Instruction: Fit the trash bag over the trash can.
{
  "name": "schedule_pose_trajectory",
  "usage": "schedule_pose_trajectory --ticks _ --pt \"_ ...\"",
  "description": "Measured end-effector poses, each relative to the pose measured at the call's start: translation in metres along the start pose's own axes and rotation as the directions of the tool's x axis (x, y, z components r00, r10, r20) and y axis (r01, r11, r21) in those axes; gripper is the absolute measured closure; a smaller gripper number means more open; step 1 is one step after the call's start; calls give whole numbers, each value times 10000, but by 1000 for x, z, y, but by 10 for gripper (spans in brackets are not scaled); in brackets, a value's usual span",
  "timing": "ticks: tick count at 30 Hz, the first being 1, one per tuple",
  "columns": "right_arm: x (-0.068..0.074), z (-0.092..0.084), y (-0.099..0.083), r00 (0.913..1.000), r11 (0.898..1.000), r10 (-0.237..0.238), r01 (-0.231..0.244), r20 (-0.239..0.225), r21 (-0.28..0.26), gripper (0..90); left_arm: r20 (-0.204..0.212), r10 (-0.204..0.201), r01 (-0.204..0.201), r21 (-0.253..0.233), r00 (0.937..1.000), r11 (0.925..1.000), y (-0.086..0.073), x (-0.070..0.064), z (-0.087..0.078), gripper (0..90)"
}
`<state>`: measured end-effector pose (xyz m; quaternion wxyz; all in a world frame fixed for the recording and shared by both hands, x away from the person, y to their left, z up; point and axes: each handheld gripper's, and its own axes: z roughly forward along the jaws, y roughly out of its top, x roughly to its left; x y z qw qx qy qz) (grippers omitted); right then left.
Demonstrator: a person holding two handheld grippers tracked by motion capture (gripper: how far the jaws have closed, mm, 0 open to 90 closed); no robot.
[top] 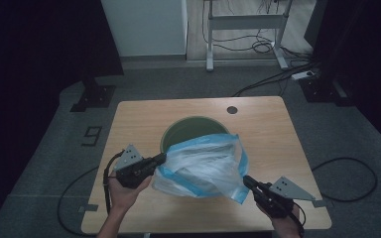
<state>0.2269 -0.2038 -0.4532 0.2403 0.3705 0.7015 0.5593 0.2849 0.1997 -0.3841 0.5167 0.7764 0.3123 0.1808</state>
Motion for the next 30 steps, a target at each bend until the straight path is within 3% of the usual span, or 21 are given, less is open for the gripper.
schedule_pose_trajectory --ticks 11,15,20,24,30 --pt "-6 0 24 9992 9985 -232 248 333 -490 858 -957 -240 108 -1366 9951 9906 20 19 -7 898" --pt "-11 7 43 9979 9970 -351 388 552 -671 858 -1345 -445 232 -1556 9899 9876 26 31 -3 898" --pt "-24 25 64 9936 9967 -467 532 1030 -619 858 -1527 -803 552 -1621 9850 9852 26 45 5 898" --pt "-35 39 69 9880 9976 -440 515 1481 -470 860 -1542 -1239 998 -1553 9802 9828 21 57 13 898" --pt "-43 58 72 9775 9972 -542 634 2037 -392 862 -1702 -1471 1202 -1589 9744 9799 16 65 19 897"
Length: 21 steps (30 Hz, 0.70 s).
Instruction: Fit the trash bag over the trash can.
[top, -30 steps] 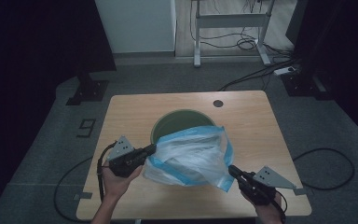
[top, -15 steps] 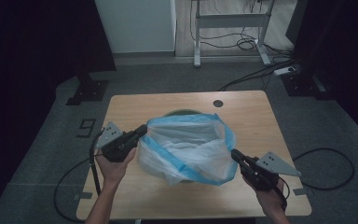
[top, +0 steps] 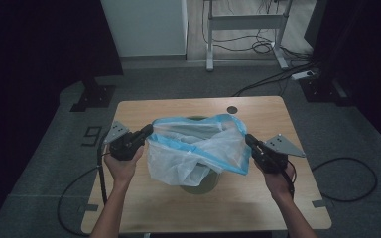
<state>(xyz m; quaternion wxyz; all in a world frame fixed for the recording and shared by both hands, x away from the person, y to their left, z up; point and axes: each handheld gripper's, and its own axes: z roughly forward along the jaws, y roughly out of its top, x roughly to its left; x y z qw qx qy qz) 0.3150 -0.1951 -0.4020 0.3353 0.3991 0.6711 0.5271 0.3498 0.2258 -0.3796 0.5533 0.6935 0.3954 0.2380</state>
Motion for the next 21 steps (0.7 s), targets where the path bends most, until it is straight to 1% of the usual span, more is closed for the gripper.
schedule_pose_trajectory --ticks 3,6,8,9,11,13,15,16,17,18,21 --pt "-1 6 3 9999 10000 -7 7 144 -56 862 -167 7 -8 -52 9999 10000 2 3 2 898" --pt "-2 13 7 9996 10000 70 -69 260 -45 862 -292 -110 109 -35 9995 9999 4 8 5 898" --pt "-2 19 8 9995 10000 97 -98 309 10 862 -344 -235 239 114 9991 9996 3 12 8 897" --pt "-3 22 9 9995 9999 128 -131 305 74 862 -381 -304 315 285 9988 9991 1 15 10 897" --pt "-4 31 7 9994 9993 135 -146 310 356 862 -443 -432 452 459 9981 9979 -3 19 14 897" --pt "-7 39 3 9990 9979 264 -284 347 582 862 -376 -640 665 680 9972 9955 -10 24 17 896" --pt "-11 45 0 9986 9955 467 -487 261 813 862 -302 -758 784 937 9967 9925 -17 27 19 897" --pt "-13 49 -4 9975 9927 669 -686 210 987 862 -280 -768 792 986 9967 9920 -18 27 20 896" --pt "-14 50 -5 9972 9918 733 -747 167 1037 861 -220 -819 838 1096 9964 9904 -21 28 21 896" --pt "-15 53 -9 9961 9894 879 -876 24 1157 861 -157 -875 887 1197 9960 9888 -23 28 22 895" --pt "-16 57 -16 9949 9855 1006 -994 -21 1373 861 -15 -913 906 1395 9958 9861 -30 27 24 895"
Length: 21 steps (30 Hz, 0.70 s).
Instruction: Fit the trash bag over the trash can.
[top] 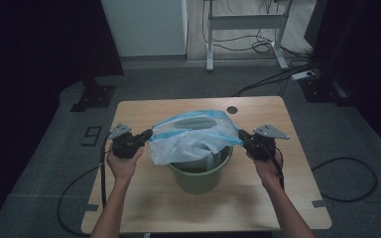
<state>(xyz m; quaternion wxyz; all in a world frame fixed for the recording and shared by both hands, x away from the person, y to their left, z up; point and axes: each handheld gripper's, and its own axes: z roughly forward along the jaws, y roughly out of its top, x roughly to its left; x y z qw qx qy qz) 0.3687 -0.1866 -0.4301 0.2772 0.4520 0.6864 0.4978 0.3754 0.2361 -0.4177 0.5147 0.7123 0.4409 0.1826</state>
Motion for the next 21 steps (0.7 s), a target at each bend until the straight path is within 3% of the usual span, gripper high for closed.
schedule_pose_trajectory --ticks 6,13,19,21 --pt "-2 3 -11 9998 9986 68 -59 -181 519 861 336 -133 122 319 9993 9994 -8 -3 4 894" --pt "-5 7 -24 9964 9936 552 -485 -643 1024 861 667 -426 380 693 9969 9969 -13 -5 11 892" --pt "-6 4 -30 9946 9932 685 -606 -780 994 846 725 -376 329 645 9967 9974 -14 -7 9 891" --pt "-10 -5 -27 9963 9954 773 -751 -372 591 734 728 -341 296 620 9968 9976 -14 -7 8 890"
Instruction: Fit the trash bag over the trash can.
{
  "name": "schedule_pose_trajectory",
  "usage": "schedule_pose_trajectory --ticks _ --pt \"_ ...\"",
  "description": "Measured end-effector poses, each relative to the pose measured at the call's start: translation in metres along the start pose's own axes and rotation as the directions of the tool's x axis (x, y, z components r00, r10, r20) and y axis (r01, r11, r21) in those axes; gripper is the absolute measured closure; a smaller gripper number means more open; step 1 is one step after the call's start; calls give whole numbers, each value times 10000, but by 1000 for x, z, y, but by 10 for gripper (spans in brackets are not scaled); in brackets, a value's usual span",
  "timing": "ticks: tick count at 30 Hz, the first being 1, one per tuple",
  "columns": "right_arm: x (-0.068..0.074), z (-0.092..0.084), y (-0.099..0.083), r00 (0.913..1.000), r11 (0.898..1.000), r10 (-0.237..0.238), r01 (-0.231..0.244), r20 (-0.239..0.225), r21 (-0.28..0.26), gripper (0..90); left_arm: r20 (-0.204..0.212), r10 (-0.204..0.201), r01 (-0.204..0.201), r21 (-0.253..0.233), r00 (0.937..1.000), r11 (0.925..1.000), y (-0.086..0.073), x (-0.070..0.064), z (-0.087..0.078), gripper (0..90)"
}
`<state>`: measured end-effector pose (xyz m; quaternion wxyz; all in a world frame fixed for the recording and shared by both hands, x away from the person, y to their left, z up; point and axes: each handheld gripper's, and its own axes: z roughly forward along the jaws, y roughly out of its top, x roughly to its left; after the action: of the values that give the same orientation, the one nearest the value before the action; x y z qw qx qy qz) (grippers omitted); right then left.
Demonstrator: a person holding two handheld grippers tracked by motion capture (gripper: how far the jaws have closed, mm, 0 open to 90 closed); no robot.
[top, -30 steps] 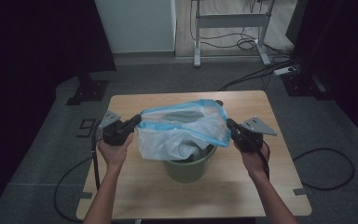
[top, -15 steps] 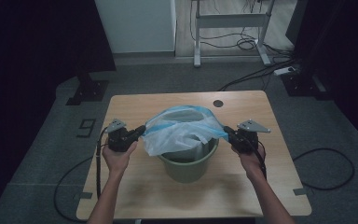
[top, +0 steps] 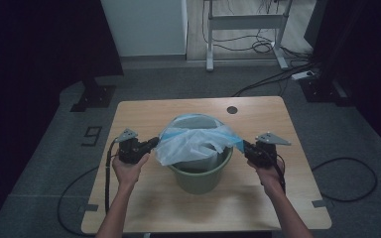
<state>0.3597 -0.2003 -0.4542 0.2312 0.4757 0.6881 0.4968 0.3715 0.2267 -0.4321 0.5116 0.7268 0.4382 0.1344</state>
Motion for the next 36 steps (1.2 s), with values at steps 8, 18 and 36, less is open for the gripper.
schedule_pose_trajectory --ticks 8,18,36 --pt "-7 -51 18 9997 9852 92 -51 232 -1711 537 -1 74 -74 -143 10000 9999 1 -1 -3 884" --pt "37 -80 38 9852 9738 -1226 961 -1199 -2059 384 2 118 -118 -182 9999 9998 3 -6 -5 882" --pt "76 -55 39 9419 9544 -2696 2338 -2003 -1855 873 4 23 -23 -259 10000 9997 2 -2 -11 880"
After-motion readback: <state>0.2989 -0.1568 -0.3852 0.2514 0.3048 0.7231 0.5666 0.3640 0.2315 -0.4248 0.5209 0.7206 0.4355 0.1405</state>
